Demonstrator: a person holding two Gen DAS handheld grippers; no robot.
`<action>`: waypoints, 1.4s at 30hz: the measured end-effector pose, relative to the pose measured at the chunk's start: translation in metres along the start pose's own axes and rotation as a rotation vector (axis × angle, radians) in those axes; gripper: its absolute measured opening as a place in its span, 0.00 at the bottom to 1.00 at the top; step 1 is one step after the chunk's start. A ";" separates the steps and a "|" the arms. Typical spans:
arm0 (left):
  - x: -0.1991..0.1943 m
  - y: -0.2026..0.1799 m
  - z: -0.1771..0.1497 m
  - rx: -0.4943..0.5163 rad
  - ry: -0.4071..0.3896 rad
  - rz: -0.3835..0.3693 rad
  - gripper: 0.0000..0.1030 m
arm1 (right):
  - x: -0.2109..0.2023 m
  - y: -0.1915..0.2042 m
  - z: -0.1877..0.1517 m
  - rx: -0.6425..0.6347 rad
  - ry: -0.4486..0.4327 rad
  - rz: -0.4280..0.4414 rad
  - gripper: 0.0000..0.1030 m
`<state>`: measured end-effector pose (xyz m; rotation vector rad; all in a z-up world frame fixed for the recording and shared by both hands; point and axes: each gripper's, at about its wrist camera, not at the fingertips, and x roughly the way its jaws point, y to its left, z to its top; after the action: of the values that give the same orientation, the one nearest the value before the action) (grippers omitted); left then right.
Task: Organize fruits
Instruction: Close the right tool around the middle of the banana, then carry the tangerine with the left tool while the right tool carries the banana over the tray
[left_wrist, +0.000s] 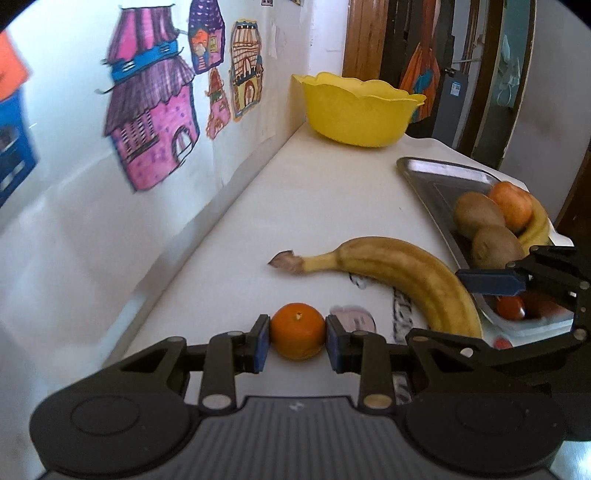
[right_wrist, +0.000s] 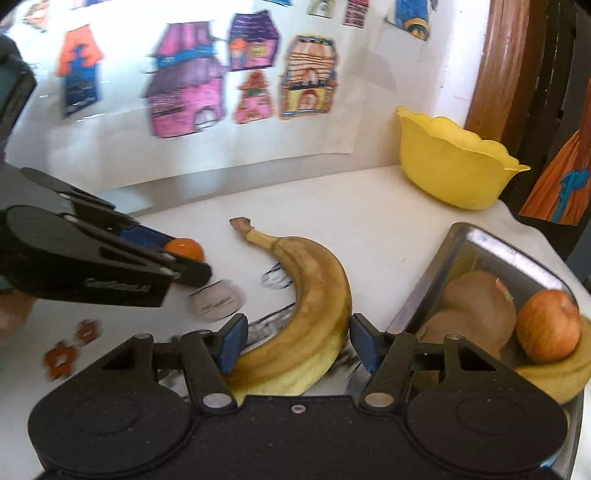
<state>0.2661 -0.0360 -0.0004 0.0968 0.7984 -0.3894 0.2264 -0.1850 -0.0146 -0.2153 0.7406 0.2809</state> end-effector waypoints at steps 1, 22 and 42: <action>-0.003 -0.001 -0.003 0.003 -0.002 0.002 0.34 | -0.004 0.003 -0.002 0.002 0.000 0.006 0.58; -0.016 -0.003 -0.025 0.002 -0.075 0.033 0.35 | 0.019 -0.003 -0.002 0.160 -0.023 -0.030 0.62; -0.032 -0.013 -0.027 -0.030 -0.090 0.026 0.34 | 0.000 -0.006 -0.017 0.230 -0.073 0.003 0.38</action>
<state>0.2222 -0.0322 0.0043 0.0616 0.7134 -0.3545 0.2180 -0.1959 -0.0266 0.0137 0.6948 0.2029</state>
